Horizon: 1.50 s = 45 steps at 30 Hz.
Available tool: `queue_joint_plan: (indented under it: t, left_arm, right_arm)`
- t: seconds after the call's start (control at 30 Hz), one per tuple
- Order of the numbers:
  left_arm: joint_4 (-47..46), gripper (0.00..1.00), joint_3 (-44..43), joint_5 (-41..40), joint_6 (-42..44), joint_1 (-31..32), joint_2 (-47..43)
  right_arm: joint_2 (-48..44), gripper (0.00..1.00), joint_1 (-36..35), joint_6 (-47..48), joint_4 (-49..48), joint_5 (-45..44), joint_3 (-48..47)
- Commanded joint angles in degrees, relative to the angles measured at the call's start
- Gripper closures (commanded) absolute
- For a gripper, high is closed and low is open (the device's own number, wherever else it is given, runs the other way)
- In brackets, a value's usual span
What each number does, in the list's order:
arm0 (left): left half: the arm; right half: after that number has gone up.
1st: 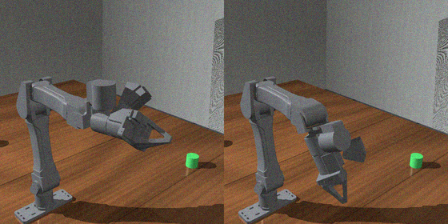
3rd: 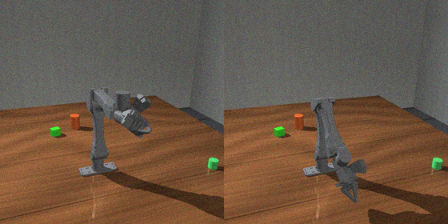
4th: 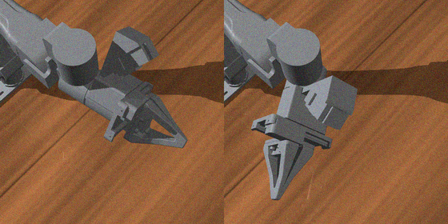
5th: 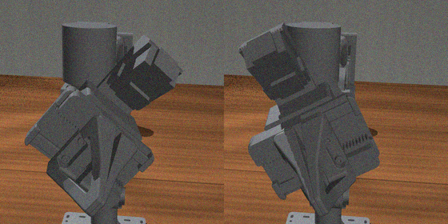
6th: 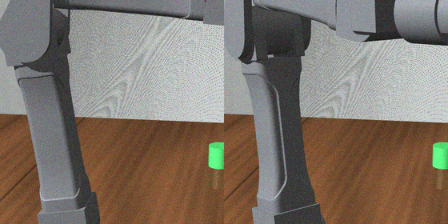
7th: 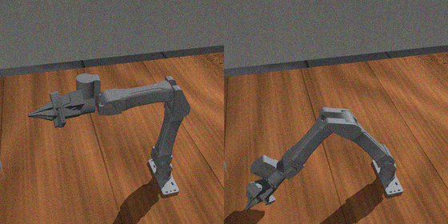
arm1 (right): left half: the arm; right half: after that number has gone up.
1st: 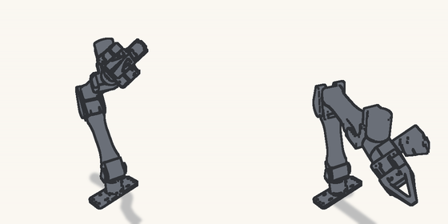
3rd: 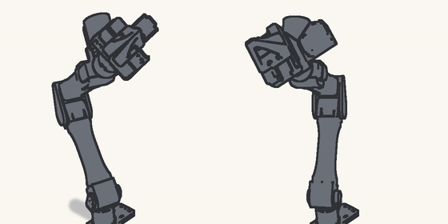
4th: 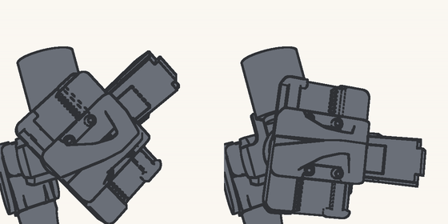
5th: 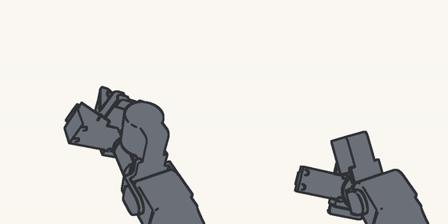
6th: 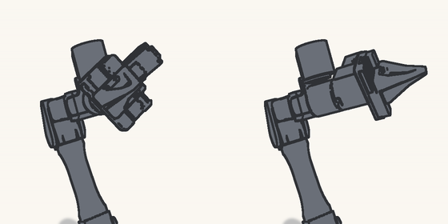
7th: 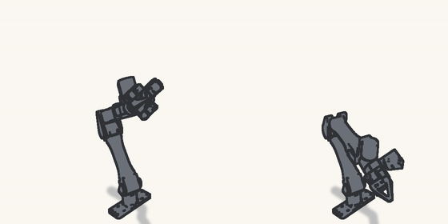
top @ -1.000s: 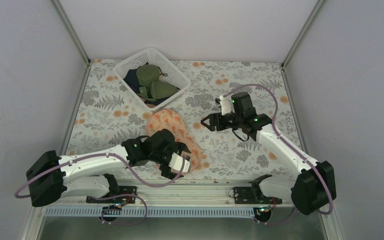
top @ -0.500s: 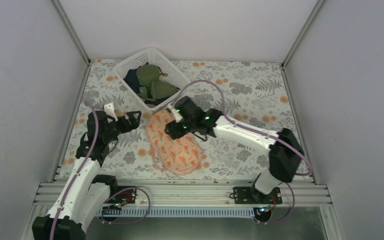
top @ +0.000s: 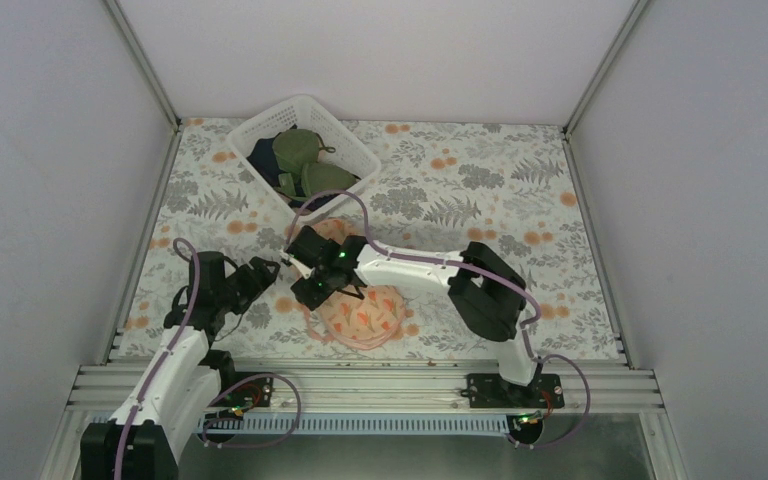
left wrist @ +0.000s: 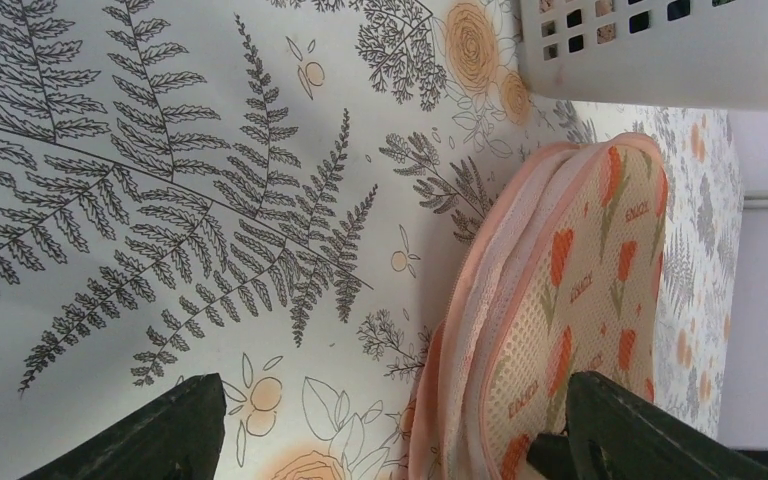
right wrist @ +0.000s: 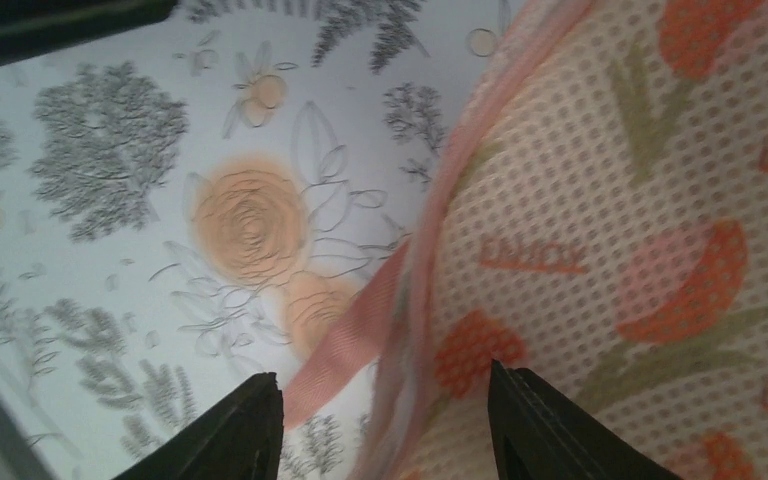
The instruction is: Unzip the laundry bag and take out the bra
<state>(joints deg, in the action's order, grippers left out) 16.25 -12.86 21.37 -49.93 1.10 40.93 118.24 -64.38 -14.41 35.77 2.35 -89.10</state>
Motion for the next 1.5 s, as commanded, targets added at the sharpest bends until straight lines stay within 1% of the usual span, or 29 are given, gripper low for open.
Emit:
queue_joint_plan:
  t: [0.0, 0.13, 0.5, 0.6, 0.63, 0.67, 0.73, 0.77, 0.8, 0.87, 1.1, 1.23, 1.33, 1.47]
  left_arm:
    - [-1.72, 0.16, 1.14, 0.07, -1.63, -0.31, -1.25]
    - [-1.7, 0.15, 1.6, -0.62, -1.44, -0.31, -1.73]
    - [-1.82, 0.15, 1.83, -1.04, -0.92, -0.39, -1.38]
    - [-1.89, 0.15, 1.9, -1.28, -0.59, -0.4, -1.41]
    - [-1.84, 0.15, 1.95, -1.31, -0.48, -0.38, -1.5]
    - [-1.84, 0.15, 1.96, -1.44, -0.37, -0.35, -1.5]
    - [-1.84, 0.15, 2.0, -1.58, -0.21, -0.4, -1.53]
    - [-1.84, 0.15, 2.05, -1.58, -0.13, -0.4, -1.48]
    - [-1.91, 0.15, 2.05, -1.59, -0.04, -0.36, -1.4]
    - [-1.95, 0.16, 2.05, -1.64, 0.08, -0.36, -1.3]
    - [-2.13, 0.15, 2.14, -1.9, 0.83, -0.4, -0.95]
    - [-3.72, 0.15, 2.39, 0.24, 1.7, -0.1, -0.8]
    - [-4.77, 0.15, 2.62, 0.94, 2.32, 1.91, -0.48]
    - [-8.0, 0.12, 2.97, 1.36, 2.59, 6.25, 1.63]
  right_arm:
    - [2.66, 0.47, -0.1, 2.57, 4.73, -7.58, -5.79]
    - [3.95, 0.47, -0.6, 3.89, 6.02, -11.22, -6.29]
    - [6.87, 0.44, -2.12, 5.69, 7.32, -14.0, -6.25]
    - [7.93, 0.45, -2.43, 5.87, 7.75, -14.36, -6.35]
    - [8.16, 0.48, -2.46, 5.88, 7.89, -14.31, -6.42]
    - [8.27, 0.55, -2.5, 6.03, 7.98, -14.3, -6.5]
    - [8.33, 0.75, -2.51, 6.0, 7.85, -14.22, -6.63]
    - [8.06, 0.83, -2.51, 5.91, 7.76, -14.05, -6.73]
    - [7.88, 0.89, -2.51, 5.83, 7.67, -13.82, -6.77]
    - [7.27, 0.95, -2.51, 5.59, 7.56, -13.35, -6.99]
    - [4.65, 0.96, -2.44, 4.92, 8.42, -11.66, -8.72]
    - [1.77, 0.94, -1.76, 4.56, 7.63, -9.63, -7.73]
    - [-2.03, 0.93, 0.08, 4.1, 4.29, -6.01, -4.42]
    - [-5.96, 0.93, 2.97, 3.23, -3.17, 1.76, 1.48]
